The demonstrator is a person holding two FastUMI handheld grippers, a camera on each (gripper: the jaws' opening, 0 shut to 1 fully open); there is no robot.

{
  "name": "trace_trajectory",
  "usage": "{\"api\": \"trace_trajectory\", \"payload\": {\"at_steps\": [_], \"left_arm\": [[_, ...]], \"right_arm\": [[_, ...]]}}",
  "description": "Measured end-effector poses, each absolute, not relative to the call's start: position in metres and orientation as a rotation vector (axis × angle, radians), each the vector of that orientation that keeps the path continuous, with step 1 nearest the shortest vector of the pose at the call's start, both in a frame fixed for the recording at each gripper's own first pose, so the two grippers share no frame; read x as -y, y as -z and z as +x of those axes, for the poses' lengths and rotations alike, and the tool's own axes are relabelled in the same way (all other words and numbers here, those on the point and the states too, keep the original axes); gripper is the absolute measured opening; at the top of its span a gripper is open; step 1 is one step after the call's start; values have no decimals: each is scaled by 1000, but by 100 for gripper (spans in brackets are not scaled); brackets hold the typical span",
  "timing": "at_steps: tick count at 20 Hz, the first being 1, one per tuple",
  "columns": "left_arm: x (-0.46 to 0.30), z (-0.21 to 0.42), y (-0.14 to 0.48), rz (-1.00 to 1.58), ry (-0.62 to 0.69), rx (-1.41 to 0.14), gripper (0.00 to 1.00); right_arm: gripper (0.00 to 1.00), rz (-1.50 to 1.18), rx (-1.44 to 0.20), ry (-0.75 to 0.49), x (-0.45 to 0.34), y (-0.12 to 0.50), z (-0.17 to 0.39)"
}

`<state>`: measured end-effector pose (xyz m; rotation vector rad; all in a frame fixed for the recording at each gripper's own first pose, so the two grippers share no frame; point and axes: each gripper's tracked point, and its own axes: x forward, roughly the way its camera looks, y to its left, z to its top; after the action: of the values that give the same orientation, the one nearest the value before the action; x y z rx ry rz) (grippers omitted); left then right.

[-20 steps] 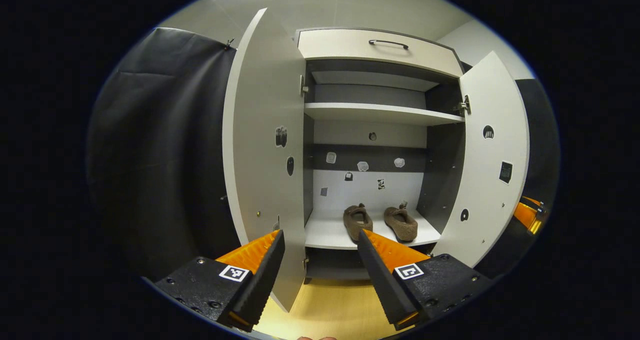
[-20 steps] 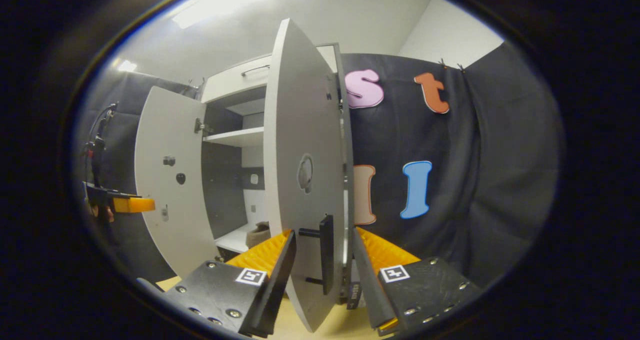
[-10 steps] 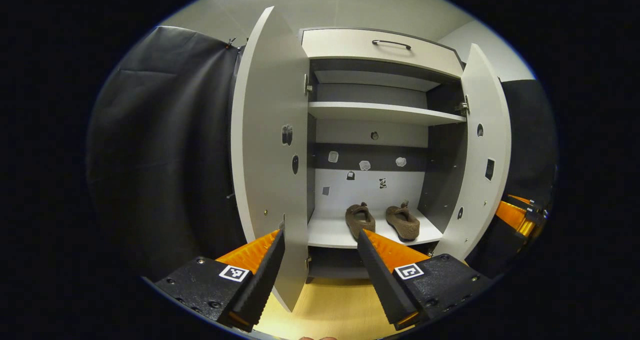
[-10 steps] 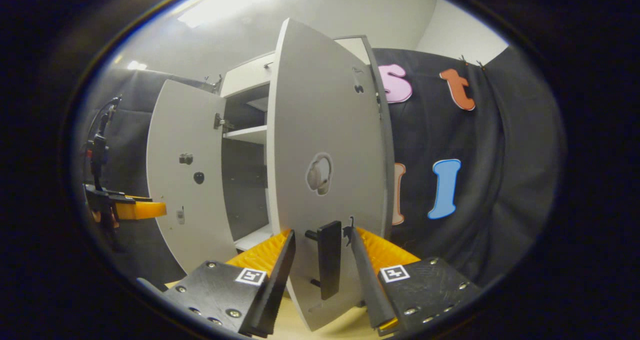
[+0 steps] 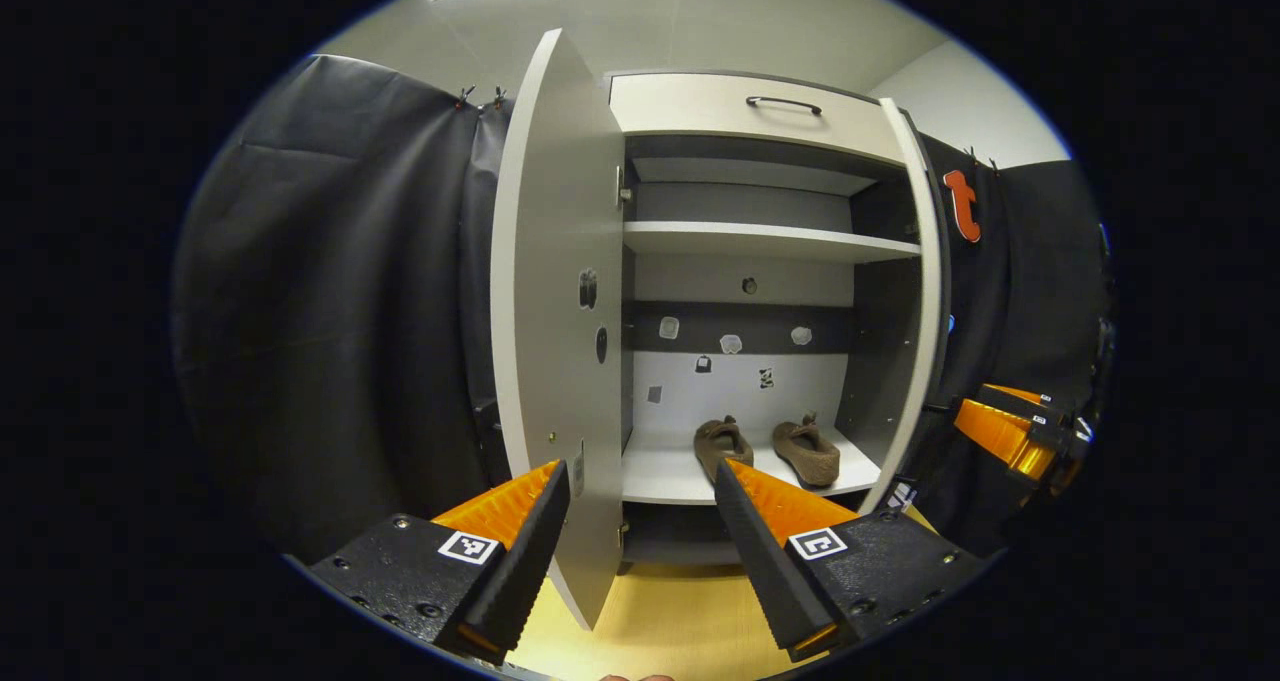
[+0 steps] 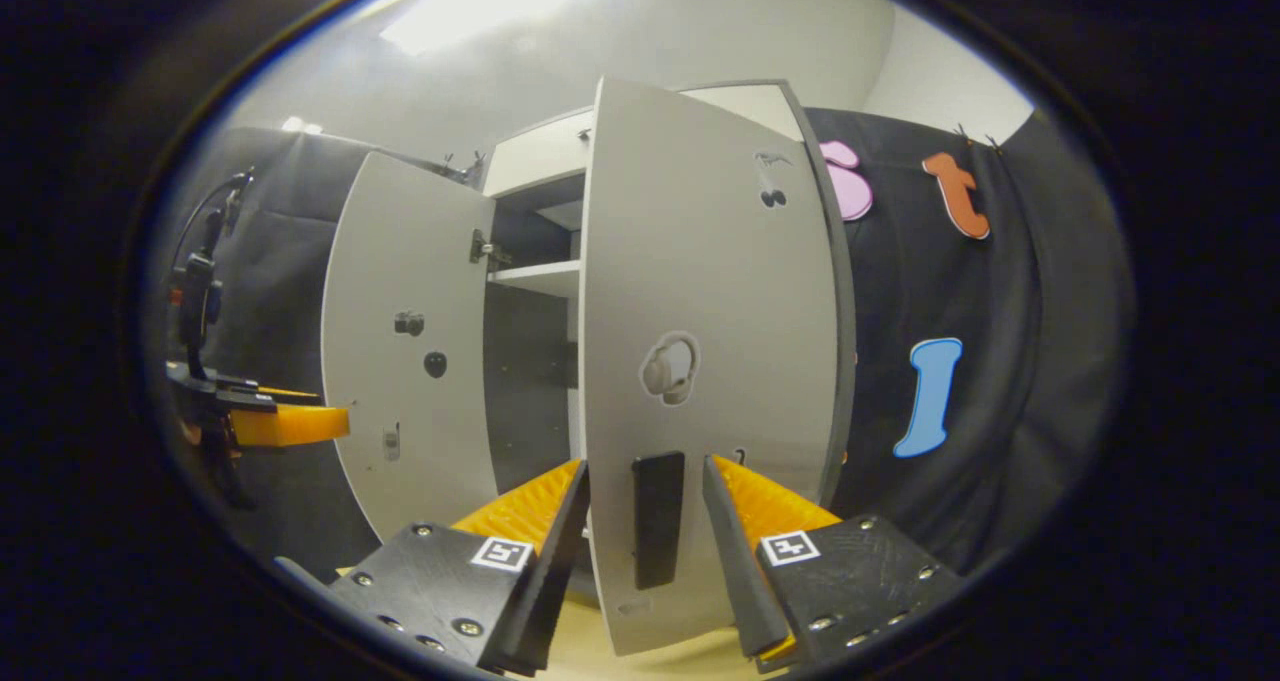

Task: Grab one shoe with the right hand and put it into the shoe cabinet, grab the other shoe with the left hand and put it into the shoe cabinet; then close the right door with the right hand and the left door with the left hand.

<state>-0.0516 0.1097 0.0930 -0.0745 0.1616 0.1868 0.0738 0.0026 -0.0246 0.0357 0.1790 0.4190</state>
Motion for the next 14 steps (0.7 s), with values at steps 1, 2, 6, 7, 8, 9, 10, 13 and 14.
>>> {"api": "trace_trajectory", "payload": {"at_steps": [1, 2, 6, 7, 8, 9, 10, 13, 14], "left_arm": [[-110, -53, -93, -76, -186, -159, 90], [-110, -54, -94, -77, -187, -159, 90], [-116, -59, -95, -73, -196, -152, 90], [-117, -61, -95, -71, -199, -151, 90], [-118, -63, -97, -70, -201, -147, 92], [-119, -64, -99, -69, -201, -140, 92], [-120, -66, -102, -70, -200, -131, 90], [-127, -72, -106, -83, -210, -113, 90], [-131, -74, -107, -87, -219, -111, 88]], "right_arm": [[68, 26, -177, -422, -5, 25, 73], [68, 18, -177, -425, -7, 25, 72], [68, -3, -184, -439, -14, 26, 71], [68, -4, -183, -442, -16, 26, 71], [68, -4, -184, -445, -17, 25, 71], [64, -4, -184, -448, -19, 25, 71], [68, -3, -185, -450, -20, 26, 71], [68, 2, -188, -454, -23, 27, 71], [68, 3, -188, -456, -24, 26, 71]]}}
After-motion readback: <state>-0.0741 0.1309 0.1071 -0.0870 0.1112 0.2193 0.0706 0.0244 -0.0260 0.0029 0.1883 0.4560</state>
